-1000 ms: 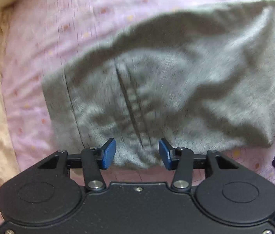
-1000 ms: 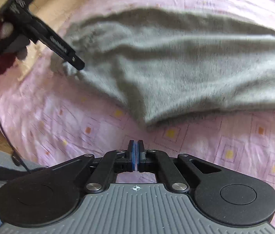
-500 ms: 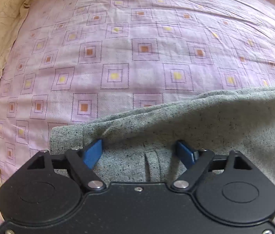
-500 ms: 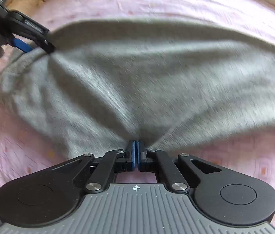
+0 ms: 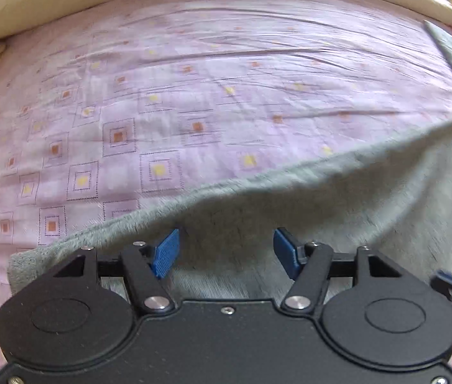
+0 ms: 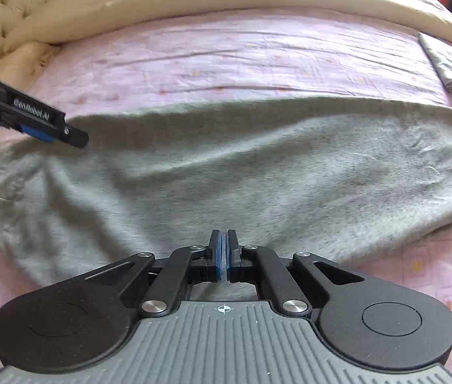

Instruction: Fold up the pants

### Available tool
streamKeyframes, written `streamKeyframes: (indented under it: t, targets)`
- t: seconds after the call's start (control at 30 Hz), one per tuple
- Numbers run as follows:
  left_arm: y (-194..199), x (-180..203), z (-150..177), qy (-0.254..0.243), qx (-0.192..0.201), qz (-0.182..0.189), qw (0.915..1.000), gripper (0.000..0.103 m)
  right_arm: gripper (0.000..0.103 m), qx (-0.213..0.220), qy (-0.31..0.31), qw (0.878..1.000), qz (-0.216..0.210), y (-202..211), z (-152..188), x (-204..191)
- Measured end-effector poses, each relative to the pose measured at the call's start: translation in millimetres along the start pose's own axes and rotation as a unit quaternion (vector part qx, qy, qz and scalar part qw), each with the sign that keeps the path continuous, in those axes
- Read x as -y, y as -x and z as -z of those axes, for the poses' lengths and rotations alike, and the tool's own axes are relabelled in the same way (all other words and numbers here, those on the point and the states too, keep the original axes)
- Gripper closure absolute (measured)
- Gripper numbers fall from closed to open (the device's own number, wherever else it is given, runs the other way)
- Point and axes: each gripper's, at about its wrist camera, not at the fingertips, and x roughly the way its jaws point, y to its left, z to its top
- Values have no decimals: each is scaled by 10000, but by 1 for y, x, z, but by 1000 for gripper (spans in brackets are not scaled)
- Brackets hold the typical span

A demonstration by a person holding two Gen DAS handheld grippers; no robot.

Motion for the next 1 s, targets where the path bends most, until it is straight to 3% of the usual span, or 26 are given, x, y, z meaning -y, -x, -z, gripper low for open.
streamKeyframes:
  t: [0.07, 0.13, 0.27, 0.37, 0.5, 0.63, 0.7, 0.77, 0.87, 1.0]
  targets:
    - [-17, -19, -8, 513, -168, -283, 9981, 32, 100, -216, 184, 9989, 376, -12, 0, 15]
    - [-21, -38, -11, 981, -143, -316, 9946, 31, 101, -273, -35, 9968, 755, -17, 5, 38]
    - [-14, -41, -14, 981, -180, -457, 9940, 31, 100, -245, -508, 9932, 1018, -10, 6, 68]
    - [6, -28, -7, 1097, -69, -570, 9923, 38, 100, 24, -715, 9937, 867, 4, 3, 77]
    - [32, 15, 14, 1160, 77, -231, 9930, 36, 100, 255, -596, 9965, 524, 6, -7, 76]
    - [19, 75, 40, 1110, -310, 297, 9929, 36, 100, 119, -337, 9993, 117, -6, -21, 81]
    - [6, 99, 55, 1213, -583, 348, 9903, 36, 100, -28, -151, 9999, -52, -14, -23, 92]
    - [-8, 110, 66, 1289, -847, 125, 9880, 36, 100, -151, 72, 9998, -87, -16, -21, 109]
    - [-9, 122, 71, 929, -642, -349, 9930, 26, 100, -200, 351, 9992, 24, -11, -17, 151]
    - [-11, 120, 67, 909, -742, -831, 9896, 12, 100, -218, 112, 9991, 337, 1, -11, 234]
